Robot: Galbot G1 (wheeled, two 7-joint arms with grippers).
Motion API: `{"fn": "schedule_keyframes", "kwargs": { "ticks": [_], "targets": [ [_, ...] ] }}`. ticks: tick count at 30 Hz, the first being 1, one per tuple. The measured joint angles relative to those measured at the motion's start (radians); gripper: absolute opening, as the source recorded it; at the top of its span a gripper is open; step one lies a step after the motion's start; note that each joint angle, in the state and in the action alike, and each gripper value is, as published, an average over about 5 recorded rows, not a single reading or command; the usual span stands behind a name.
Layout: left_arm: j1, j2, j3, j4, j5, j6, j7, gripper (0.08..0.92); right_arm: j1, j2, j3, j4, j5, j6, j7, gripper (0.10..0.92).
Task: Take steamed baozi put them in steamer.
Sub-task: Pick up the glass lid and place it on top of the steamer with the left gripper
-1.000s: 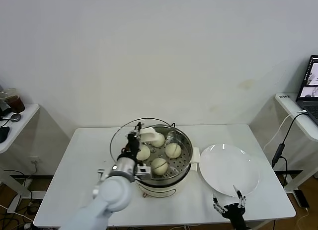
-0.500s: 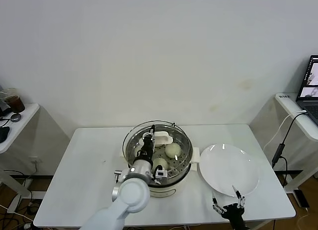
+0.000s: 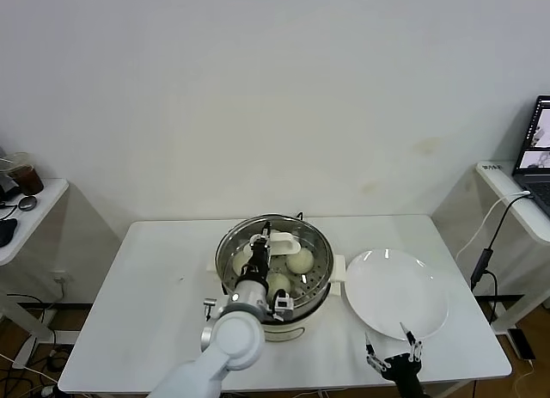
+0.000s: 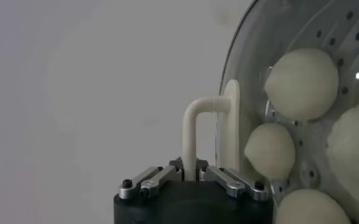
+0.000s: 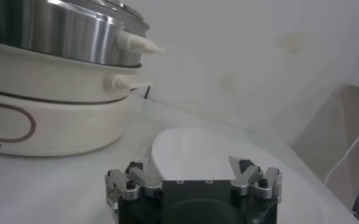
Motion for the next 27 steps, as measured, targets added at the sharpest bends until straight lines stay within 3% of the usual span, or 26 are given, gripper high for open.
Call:
{"fn": "schedule_keyframes", "kwargs": {
  "ticks": [17, 21, 27],
  "targets": [
    [0.010, -0.018, 0.002, 0.019, 0.009, -0.017, -0.015, 0.178, -0.004, -0.003, -0.004, 0.000, 0.005, 0.001, -0.001, 0.823],
    [0.019, -0.020, -0.006, 0.012, -0.001, -0.019, -0.019, 0.240, -0.004, -0.004, -0.004, 0.001, 0.007, -0.001, -0.001, 0.823],
    [0.048, -0.022, -0.023, -0.016, -0.039, -0.020, -0.038, 0.407, -0.010, -0.007, -0.005, 0.006, 0.008, -0.004, -0.003, 0.823]
  ]
}}
